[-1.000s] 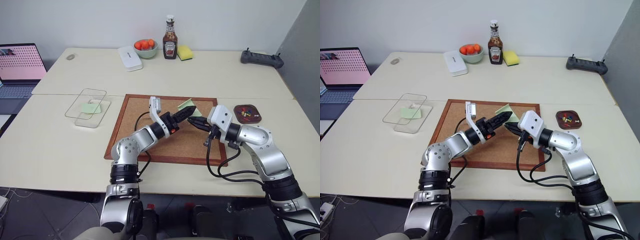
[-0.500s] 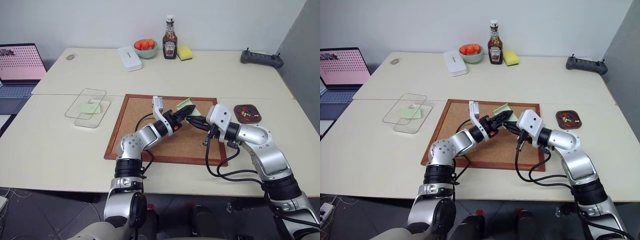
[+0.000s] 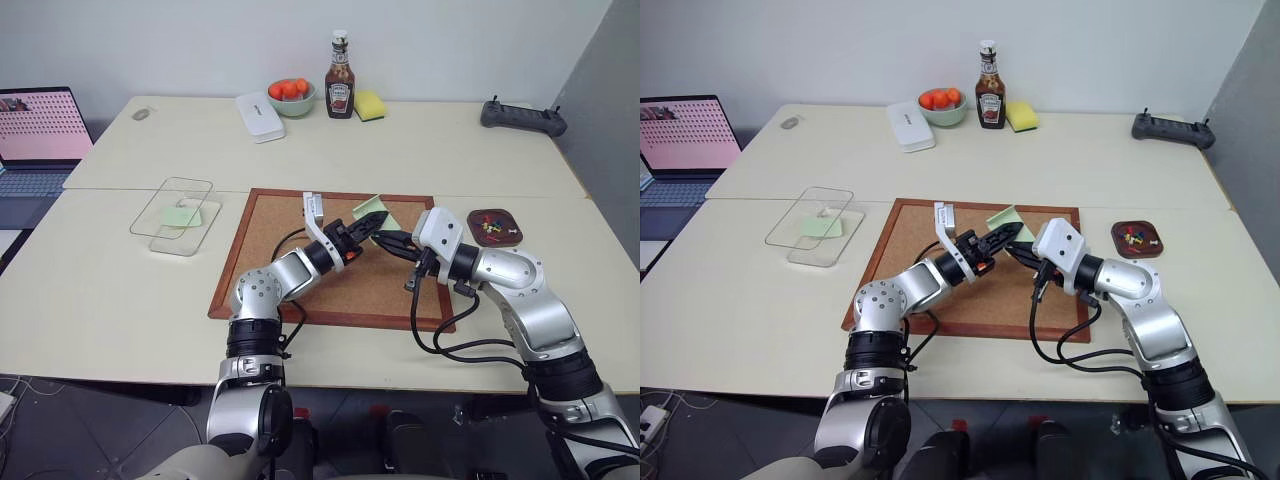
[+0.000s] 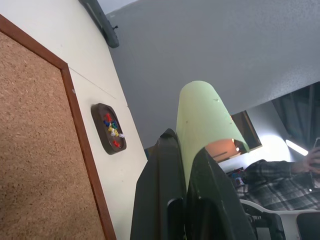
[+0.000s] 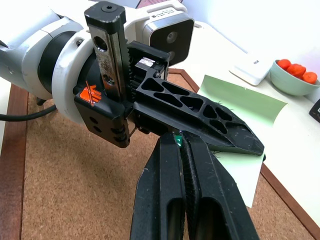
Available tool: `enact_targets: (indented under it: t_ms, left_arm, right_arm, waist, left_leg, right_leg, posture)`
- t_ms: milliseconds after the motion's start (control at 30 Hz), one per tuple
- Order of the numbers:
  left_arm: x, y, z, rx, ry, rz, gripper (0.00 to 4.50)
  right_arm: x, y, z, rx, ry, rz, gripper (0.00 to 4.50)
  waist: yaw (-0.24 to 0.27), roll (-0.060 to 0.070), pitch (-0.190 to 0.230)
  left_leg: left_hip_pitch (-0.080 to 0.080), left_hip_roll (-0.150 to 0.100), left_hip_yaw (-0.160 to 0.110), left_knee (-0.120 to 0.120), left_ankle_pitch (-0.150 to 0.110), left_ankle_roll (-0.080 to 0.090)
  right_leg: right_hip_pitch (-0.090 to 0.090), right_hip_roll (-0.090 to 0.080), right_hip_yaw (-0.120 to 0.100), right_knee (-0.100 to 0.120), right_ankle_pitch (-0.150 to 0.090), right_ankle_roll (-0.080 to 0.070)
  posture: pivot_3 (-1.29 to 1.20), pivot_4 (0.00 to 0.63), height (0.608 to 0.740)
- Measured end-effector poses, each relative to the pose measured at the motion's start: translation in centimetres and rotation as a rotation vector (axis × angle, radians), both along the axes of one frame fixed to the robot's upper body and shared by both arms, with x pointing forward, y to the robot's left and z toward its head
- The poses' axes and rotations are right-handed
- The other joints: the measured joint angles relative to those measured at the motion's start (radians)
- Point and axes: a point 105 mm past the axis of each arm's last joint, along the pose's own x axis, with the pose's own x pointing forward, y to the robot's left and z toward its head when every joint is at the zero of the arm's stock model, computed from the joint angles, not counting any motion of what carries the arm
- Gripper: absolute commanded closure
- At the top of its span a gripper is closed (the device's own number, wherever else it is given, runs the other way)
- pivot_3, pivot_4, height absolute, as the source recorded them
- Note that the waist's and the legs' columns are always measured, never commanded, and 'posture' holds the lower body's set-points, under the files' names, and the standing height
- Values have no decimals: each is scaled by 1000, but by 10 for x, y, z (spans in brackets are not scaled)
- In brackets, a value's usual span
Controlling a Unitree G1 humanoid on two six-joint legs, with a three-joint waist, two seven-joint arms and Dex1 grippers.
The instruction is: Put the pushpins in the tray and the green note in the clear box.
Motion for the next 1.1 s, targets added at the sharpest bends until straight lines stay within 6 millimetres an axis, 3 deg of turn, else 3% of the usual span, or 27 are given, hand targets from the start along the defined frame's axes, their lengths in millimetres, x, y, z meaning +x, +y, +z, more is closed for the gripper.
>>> enact_targets:
  t_ms: [300,567,1100]
  left_arm:
    - [2,2,2,-14,-21,25,4422]
    - [2,3,0,-8,-21,31,4422]
    - [1,9,2,40,-105,73,4422]
  right_arm:
    - [1,1,24,142,-39,-10,4500]
    - [1,-2,34,214,-14,-36,4500]
    - [3,-8,36,244,1,-75,4500]
  waist:
    - [0,0,0]
    - [0,0,0]
    - [-2,0,0]
  left_leg:
    - [0,0,0,0,0,0]
    - [0,0,0,0,0,0]
    - [0,0,1,0,0,0]
  right_leg:
    - [0,0,0,0,0,0]
    - [0,0,0,0,0,0]
    - [0,0,0,1,2,-3]
  posture:
    - [0,150,740]
    - [0,150,740]
    - [0,150,740]
